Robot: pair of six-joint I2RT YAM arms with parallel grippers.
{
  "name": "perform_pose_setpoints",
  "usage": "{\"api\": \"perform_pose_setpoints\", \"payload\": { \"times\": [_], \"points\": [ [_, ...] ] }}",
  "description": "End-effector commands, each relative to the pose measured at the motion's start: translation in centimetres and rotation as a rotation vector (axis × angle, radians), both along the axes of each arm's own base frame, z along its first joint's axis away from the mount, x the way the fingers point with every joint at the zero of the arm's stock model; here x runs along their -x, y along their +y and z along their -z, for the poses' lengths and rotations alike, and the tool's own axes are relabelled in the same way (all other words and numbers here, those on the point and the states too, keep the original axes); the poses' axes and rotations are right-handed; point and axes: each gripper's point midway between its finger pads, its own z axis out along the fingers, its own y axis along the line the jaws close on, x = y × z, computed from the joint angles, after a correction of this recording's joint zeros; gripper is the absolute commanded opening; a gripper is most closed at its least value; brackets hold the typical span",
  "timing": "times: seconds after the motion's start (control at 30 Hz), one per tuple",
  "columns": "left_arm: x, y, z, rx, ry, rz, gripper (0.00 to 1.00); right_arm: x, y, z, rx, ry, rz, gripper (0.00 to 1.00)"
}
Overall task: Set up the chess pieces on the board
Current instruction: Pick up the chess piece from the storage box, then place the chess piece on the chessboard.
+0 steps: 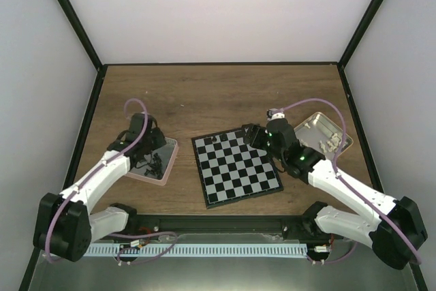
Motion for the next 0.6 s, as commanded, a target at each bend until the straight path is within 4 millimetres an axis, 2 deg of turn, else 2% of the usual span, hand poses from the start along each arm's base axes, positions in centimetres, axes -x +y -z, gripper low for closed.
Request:
{"api": "perform_pose_setpoints", "payload": {
  "times": [0.0, 0.1, 0.17, 0.33, 0.57],
  "points": [
    [0.0, -4.9, -2.3, 0.050, -0.066, 0.167, 0.04, -0.3, -0.4, -1.1, -0.033, -0.029, 0.030, 0.76],
    [0.4, -8.5, -2.3, 0.059, -0.085, 0.283, 0.04, -0.2, -1.0, -1.1, -0.034, -0.020, 0.066, 0.76],
    [0.7, -10.5, -1.6, 0.063, -0.074, 0.350, 0.04, -0.1, -2.0, -0.9, -0.039, -0.010, 0.119, 0.76],
    [1.1, -14.8, -0.5, -0.001, -0.067, 0.492, 0.04, 0.4, -3.8, -1.4, -0.053, -0.039, 0.193, 0.76],
    [1.2, -17.6, 1.9, -0.123, -0.039, 0.576, 0.04, 0.6, -4.6, -1.5, -0.057, -0.041, 0.223, 0.76]
  ]
}}
